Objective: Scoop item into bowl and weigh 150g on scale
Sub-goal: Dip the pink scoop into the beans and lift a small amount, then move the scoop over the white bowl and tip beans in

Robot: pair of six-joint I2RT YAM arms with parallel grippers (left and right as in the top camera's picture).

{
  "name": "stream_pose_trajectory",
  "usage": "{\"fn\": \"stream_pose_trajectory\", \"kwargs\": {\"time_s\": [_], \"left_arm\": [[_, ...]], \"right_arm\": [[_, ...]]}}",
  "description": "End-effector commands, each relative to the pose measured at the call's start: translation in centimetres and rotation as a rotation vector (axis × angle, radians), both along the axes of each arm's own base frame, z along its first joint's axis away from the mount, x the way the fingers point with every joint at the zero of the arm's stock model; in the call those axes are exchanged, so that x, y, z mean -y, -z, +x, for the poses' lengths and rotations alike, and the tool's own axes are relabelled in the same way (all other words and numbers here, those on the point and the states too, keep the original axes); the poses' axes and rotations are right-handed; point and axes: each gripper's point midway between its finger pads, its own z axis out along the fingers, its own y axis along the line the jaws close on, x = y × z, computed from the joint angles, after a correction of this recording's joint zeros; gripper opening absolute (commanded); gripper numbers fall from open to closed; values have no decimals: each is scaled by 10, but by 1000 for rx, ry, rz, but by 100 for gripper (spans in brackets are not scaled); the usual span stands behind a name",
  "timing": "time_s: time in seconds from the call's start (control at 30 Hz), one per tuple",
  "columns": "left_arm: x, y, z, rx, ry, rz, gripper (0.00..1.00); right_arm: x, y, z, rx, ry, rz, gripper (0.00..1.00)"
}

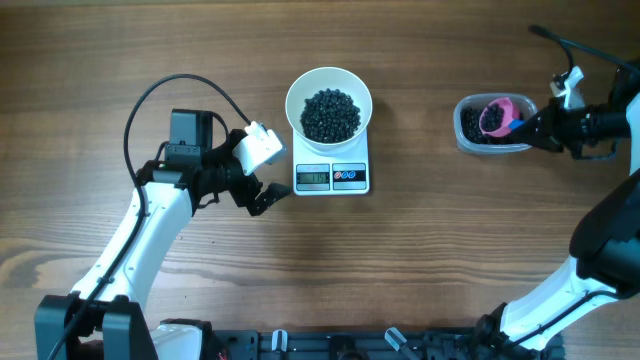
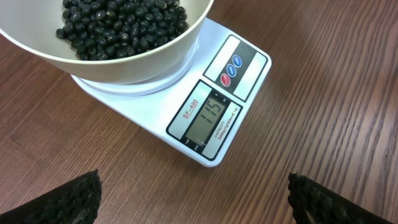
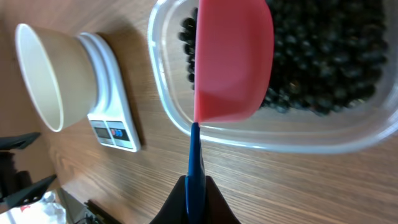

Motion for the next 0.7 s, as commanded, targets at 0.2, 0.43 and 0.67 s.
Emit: {"fn": "stream_pose_trajectory", "kwargs": {"time_s": [0.2, 0.43, 0.67], "left_arm": [[3, 4, -4, -20, 10, -19, 100], [3, 4, -4, -20, 10, -19, 100], [3, 4, -4, -20, 10, -19, 100]], "right_arm": [[-14, -8, 3, 43, -14, 108, 4], [-28, -39, 5, 128, -30, 148, 4], [-80, -69, 10, 169, -144, 141, 4]]}}
